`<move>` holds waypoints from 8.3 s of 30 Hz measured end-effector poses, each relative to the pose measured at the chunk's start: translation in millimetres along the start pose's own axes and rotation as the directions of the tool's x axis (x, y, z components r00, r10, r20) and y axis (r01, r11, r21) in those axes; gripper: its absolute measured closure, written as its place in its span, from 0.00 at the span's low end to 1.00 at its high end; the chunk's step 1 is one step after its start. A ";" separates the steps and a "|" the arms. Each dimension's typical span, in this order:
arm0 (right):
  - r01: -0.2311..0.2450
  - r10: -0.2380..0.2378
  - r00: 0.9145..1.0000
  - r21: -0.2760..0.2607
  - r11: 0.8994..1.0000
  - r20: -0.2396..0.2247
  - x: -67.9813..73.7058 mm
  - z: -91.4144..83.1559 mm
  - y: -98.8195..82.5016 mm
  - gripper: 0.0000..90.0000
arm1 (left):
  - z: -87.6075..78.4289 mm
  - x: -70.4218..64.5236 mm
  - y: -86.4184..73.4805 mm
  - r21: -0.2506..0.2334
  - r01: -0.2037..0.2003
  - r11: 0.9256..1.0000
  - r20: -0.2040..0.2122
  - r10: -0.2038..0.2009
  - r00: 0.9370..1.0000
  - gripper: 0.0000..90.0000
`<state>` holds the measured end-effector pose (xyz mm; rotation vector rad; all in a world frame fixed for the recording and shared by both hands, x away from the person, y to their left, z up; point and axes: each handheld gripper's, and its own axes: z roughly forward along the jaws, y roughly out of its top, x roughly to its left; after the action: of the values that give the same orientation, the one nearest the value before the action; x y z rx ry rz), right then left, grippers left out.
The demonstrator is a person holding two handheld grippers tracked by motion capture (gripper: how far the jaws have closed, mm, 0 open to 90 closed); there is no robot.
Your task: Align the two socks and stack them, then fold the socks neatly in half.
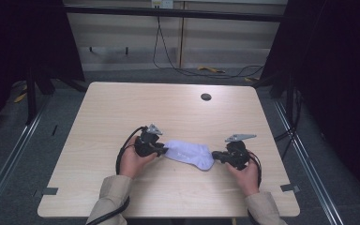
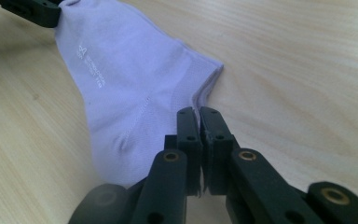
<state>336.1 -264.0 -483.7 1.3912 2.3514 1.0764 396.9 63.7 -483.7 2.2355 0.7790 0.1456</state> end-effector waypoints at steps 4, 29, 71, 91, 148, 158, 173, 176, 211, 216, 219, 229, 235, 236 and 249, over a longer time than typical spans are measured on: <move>0.012 -0.012 1.000 -0.021 1.000 0.021 1.2 -3.8 1.6 0.94 | -12.2 7.3 -0.1 -0.049 0.051 0.998 -0.003 -0.051 0.999 0.72; 0.030 -0.026 0.998 -0.065 0.997 0.059 3.7 -8.5 3.1 0.84 | 20.0 -3.3 8.0 0.062 0.020 0.998 0.014 -0.021 1.000 1.00; 0.160 -0.159 0.987 -0.034 0.987 0.016 19.9 6.5 -18.5 1.00 | 22.2 2.6 6.4 0.040 0.068 0.997 -0.043 -0.066 0.997 0.69; 0.158 -0.158 0.987 -0.035 0.987 0.011 20.3 5.7 -19.4 1.00 | 18.4 -3.1 2.0 0.010 0.146 0.989 -0.001 -0.146 0.989 0.98; 0.169 -0.170 0.985 -0.038 0.985 -0.015 35.7 3.8 7.2 1.00 | -28.6 -18.6 29.3 -0.025 0.082 0.996 0.096 -0.080 0.992 0.98; 0.134 -0.134 0.991 -0.010 0.991 -0.017 26.1 -0.7 -18.2 1.00 | -23.1 -30.0 42.2 0.000 0.063 0.998 0.114 -0.062 0.992 0.98; 0.147 -0.147 0.989 -0.006 0.989 -0.023 26.9 3.0 -18.9 1.00 | -2.0 -59.2 71.2 0.020 0.009 1.000 0.152 -0.012 0.988 0.98; 0.148 -0.148 0.989 -0.008 0.989 -0.025 26.5 3.0 -19.1 1.00 | 3.7 -65.2 77.2 0.026 -0.011 1.000 0.158 0.006 0.987 0.98; 0.142 -0.141 0.990 -0.042 0.989 0.031 19.2 -15.6 -22.6 1.00 | 55.5 -102.6 82.9 0.125 -0.089 0.988 0.222 0.060 0.973 0.98; 0.134 -0.132 0.990 -0.032 0.991 0.044 14.2 -16.2 -27.8 1.00 | 63.2 -107.7 79.2 0.131 -0.096 0.987 0.238 0.063 0.969 0.95; 0.145 -0.143 0.989 -0.035 0.989 0.047 15.0 -16.4 -28.3 1.00 | 58.3 -108.7 78.4 0.104 -0.085 0.991 0.234 0.059 0.970 0.83; 0.146 -0.144 0.988 -0.035 0.989 0.050 17.9 -16.9 -27.5 1.00 | 38.0 -107.3 63.7 0.079 -0.117 0.990 0.200 0.100 0.975 0.74; 0.151 -0.150 0.987 -0.034 0.988 0.052 18.4 -15.3 -27.8 1.00 | 60.4 -116.8 54.7 0.112 -0.170 0.979 0.183 0.148 0.972 0.68; 0.150 -0.149 0.988 -0.033 0.988 0.048 18.5 -15.2 -27.9 1.00 | 63.4 -117.5 53.8 0.105 -0.168 0.980 0.183 0.147 0.972 0.68; 0.159 -0.159 0.987 -0.001 0.987 0.035 19.6 -7.9 -29.8 1.00 | 56.8 -121.4 67.6 0.120 -0.147 0.982 0.225 0.117 0.967 0.96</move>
<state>301.5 -260.2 -494.7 1.1869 2.3878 1.0033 350.5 -77.3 -461.8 2.3835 0.5360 -0.0898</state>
